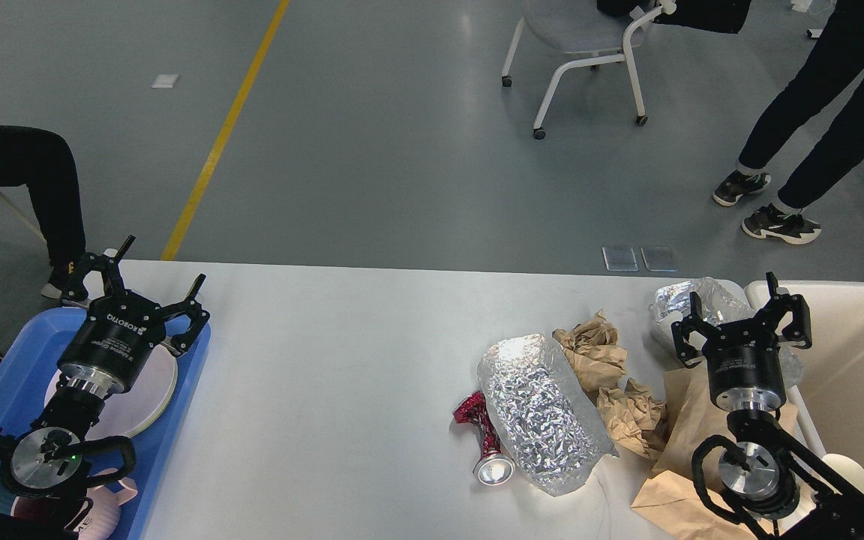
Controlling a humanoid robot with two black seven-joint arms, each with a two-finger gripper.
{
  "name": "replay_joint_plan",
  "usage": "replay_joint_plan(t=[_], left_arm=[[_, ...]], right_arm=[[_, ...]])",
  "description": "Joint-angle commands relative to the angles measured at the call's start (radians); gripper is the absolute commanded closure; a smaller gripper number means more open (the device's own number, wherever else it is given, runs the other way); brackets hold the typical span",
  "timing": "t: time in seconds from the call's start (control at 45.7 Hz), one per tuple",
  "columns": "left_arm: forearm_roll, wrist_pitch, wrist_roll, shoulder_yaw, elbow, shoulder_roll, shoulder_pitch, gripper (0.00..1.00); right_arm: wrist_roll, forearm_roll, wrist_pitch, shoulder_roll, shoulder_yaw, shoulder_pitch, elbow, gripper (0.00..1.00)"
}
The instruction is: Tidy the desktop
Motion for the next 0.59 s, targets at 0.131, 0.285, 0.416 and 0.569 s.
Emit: replay_joint_plan(t=[0.131, 0.285, 0.416, 0.569], left_arm=[[0.009, 0.007, -0.001, -0.007, 0.014, 0.017, -0.006, 0.04], [-0.005, 0.004, -0.001, -0.008, 0.024, 0.02, -0.024, 0.04], [-0.018, 0.004, -0.003, -0.01, 0.067, 0.027, -0.039, 0.04], [-0.075, 0.004, -0.001, -0.039, 0.083, 0.026, -0.046, 0.04]], right_arm=[[0.0, 0.0, 0.0, 0.0, 0.0, 0.0, 0.0, 0.0], [0.0, 0.0, 0.0, 0.0, 0.0, 0.0, 0.0, 0.0], [0.0, 0.0, 0.0, 0.0, 0.0, 0.0, 0.0, 0.0], [0.0, 0.0, 0.0, 0.0, 0.0, 0.0, 0.0, 0.0]])
